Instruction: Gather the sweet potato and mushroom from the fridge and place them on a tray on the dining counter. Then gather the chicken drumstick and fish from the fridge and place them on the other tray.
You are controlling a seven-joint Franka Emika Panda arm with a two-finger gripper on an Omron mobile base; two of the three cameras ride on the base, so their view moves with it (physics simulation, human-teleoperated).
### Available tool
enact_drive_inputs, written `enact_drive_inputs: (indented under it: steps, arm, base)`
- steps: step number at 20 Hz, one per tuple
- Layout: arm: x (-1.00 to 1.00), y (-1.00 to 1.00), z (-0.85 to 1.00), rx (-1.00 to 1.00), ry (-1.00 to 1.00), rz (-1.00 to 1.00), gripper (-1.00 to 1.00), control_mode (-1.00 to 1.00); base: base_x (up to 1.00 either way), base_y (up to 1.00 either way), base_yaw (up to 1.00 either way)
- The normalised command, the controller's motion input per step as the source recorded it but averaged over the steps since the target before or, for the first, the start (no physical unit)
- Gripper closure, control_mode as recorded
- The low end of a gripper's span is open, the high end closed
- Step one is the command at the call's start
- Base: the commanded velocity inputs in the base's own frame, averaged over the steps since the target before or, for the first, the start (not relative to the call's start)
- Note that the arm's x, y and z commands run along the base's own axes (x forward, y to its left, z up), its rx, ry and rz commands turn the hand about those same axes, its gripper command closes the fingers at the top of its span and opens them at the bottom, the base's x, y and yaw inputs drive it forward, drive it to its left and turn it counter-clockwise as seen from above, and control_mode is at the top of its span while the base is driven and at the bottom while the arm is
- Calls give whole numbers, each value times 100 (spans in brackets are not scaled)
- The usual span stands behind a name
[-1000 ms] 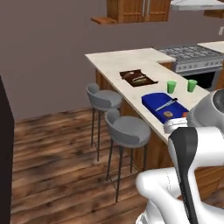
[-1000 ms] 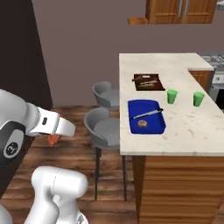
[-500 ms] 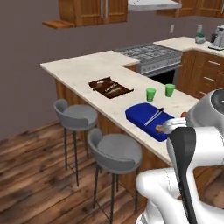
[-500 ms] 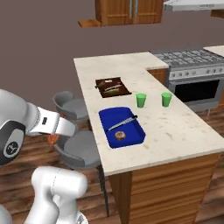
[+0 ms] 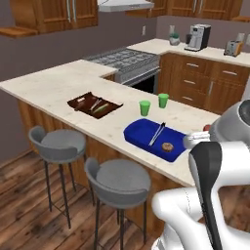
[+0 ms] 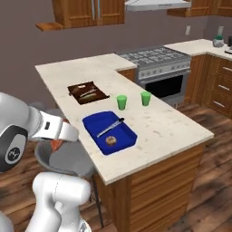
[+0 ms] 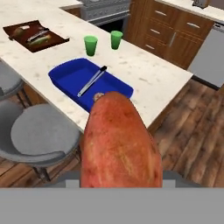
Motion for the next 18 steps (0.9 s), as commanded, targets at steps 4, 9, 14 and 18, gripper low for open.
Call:
enact_drive_inputs:
  steps: [4,9,14,18]
  arm:
    - [0,0,0,0,0,0,100,100]
    - [0,0,0,0,0,0,100,100]
    - [0,0,0,0,0,0,100,100]
    - [39,21,0,0,2,-17,100,-100]
  base:
    - [10,85,-37]
    - [32,54,-40]
    - [51,52,-42]
    - [27,26,-20]
